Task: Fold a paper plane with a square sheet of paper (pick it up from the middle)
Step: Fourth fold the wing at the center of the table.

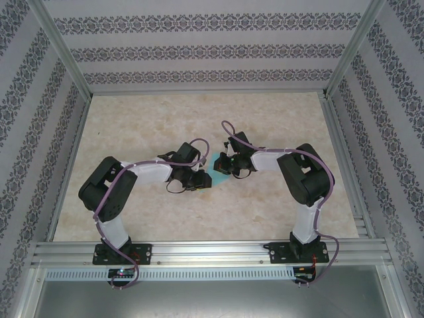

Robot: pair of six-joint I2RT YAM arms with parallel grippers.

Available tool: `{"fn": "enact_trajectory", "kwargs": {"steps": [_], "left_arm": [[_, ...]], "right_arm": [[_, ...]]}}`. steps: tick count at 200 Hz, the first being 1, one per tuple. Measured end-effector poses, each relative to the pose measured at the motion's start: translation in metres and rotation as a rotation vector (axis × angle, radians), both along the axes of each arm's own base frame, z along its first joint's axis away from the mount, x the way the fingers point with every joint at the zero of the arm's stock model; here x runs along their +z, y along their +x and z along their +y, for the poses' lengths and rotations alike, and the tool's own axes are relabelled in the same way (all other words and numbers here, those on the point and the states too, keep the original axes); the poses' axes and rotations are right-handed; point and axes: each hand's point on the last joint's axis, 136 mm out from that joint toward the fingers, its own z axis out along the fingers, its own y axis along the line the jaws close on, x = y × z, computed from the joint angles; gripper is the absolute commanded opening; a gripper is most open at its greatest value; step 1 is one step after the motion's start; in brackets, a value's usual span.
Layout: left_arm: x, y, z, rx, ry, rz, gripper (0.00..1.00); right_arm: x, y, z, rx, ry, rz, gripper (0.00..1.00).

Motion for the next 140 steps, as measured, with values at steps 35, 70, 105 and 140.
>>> {"fn": "enact_trajectory", "kwargs": {"steps": [35, 70, 105, 140], "left_arm": [[-0.0042, -0.0005, 0.0054, -0.004, 0.034, -0.008, 0.27], [-0.0048, -0.0004, 0.0061, -0.007, 0.038, -0.013, 0.27], [-0.0076, -0.001, 0.0077, -0.005, 0.043, -0.017, 0.27], [-0.0089, -0.0008, 0.0099, -0.003, 0.027, -0.032, 0.27]], "right_arm": [[0.0002, 0.0011, 0.0014, 0.002, 0.004, -0.001, 0.0], [0.0, 0.0011, 0.0016, 0.003, 0.005, 0.0, 0.0], [-0.0003, 0.0017, 0.0026, 0.007, 0.007, -0.001, 0.0], [-0.0009, 0.0018, 0.0032, 0.012, 0.008, 0.0, 0.0]]}}
